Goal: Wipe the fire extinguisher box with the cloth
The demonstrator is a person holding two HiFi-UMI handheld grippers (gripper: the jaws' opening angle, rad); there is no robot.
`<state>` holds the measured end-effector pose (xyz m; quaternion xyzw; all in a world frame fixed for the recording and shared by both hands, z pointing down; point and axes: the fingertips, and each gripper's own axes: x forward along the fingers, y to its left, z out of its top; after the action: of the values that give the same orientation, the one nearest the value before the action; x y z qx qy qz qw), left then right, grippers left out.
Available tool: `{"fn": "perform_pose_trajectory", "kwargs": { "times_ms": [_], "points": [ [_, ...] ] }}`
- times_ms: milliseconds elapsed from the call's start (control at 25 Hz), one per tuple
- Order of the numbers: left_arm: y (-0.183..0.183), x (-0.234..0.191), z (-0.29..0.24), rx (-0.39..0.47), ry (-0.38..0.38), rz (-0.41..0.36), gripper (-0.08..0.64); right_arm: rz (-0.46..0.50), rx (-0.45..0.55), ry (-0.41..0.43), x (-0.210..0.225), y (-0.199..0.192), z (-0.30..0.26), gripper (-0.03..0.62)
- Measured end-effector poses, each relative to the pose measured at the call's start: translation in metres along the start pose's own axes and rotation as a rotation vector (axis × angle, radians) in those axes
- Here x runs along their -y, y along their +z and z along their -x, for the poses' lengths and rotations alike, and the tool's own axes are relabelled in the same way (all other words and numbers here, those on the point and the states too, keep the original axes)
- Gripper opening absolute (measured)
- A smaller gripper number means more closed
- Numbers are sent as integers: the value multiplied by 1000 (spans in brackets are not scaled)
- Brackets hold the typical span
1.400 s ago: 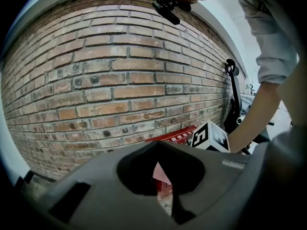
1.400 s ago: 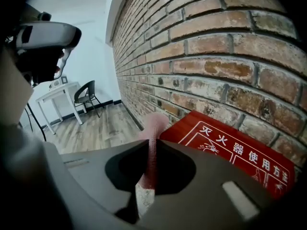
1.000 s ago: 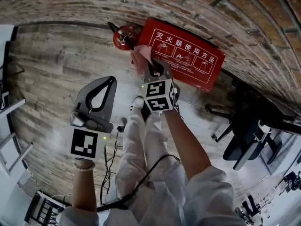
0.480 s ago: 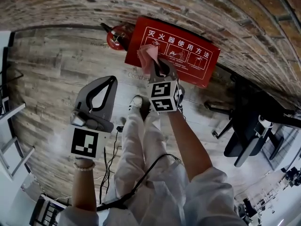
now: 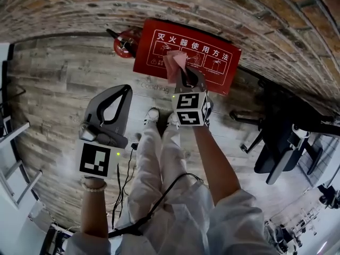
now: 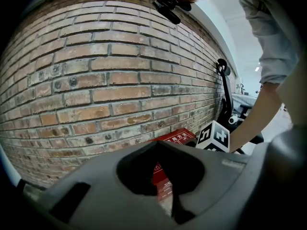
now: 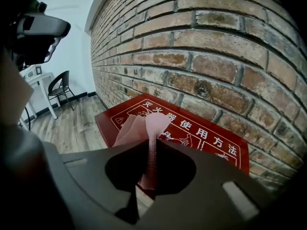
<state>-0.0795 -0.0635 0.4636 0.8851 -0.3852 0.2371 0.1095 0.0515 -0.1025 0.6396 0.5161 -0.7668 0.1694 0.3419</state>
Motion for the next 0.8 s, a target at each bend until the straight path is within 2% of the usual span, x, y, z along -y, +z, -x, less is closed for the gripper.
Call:
{"fn": "perform_pose_trajectory", "kwargs": {
  "times_ms": [800],
  "points": [
    [14, 37, -20, 4, -75, -33, -2, -53, -45, -148, 71, -49, 42, 28]
  ]
}}
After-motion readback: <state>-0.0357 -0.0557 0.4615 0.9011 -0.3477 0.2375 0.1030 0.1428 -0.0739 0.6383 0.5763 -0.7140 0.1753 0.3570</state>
